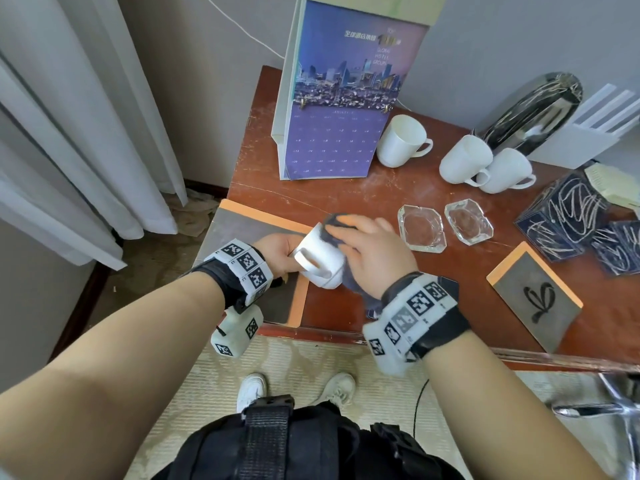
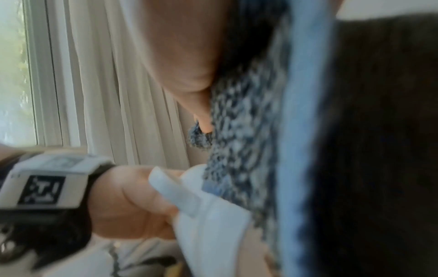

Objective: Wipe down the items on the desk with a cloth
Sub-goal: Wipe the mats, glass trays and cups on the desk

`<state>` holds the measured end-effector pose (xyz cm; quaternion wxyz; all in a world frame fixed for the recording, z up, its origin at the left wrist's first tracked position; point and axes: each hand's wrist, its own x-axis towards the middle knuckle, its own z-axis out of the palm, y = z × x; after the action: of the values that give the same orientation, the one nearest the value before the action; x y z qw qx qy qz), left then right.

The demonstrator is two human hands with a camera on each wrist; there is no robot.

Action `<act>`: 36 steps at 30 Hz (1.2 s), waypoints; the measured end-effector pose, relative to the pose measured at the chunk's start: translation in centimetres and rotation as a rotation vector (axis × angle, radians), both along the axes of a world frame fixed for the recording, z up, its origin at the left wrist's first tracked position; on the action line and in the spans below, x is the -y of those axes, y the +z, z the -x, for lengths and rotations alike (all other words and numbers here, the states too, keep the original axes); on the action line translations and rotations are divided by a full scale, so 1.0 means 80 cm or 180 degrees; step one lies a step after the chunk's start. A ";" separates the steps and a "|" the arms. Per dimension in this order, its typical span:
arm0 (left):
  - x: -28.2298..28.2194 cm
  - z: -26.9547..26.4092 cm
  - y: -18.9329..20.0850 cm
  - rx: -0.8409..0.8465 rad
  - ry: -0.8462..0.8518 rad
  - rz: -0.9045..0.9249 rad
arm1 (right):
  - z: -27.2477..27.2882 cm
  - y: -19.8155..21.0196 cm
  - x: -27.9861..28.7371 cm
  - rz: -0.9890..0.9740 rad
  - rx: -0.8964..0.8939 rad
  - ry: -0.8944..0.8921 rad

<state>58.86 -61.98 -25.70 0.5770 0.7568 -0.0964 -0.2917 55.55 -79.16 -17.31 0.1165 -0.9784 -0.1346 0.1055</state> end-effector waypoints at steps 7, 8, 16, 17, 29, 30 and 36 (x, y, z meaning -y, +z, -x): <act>-0.003 -0.003 -0.003 -0.0144 -0.0027 -0.0091 | 0.023 -0.024 0.007 0.0290 -0.0321 0.0278; -0.003 -0.003 -0.002 -0.0085 -0.0070 -0.0130 | 0.027 -0.022 0.017 0.0345 -0.0359 0.0323; -0.002 -0.001 -0.003 -0.0026 -0.0130 -0.0320 | 0.000 0.010 0.005 -0.0051 -0.0030 -0.0090; -0.003 -0.001 -0.003 -0.0021 -0.0151 -0.0382 | -0.004 0.006 -0.006 -0.0104 -0.0028 -0.0088; -0.004 -0.001 -0.003 -0.0038 -0.0165 -0.0401 | 0.013 -0.019 0.054 0.0707 -0.0989 -0.0014; -0.004 -0.002 -0.002 -0.0043 -0.0175 -0.0360 | 0.010 -0.012 0.051 0.0530 -0.0727 -0.0078; -0.004 0.005 0.002 0.0049 -0.0122 -0.0334 | -0.006 0.000 -0.027 0.0067 -0.0116 0.0186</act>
<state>58.43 -61.64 -25.52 0.5300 0.7863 -0.0999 -0.3015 56.02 -77.03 -17.33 0.1054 -0.9731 -0.1598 0.1281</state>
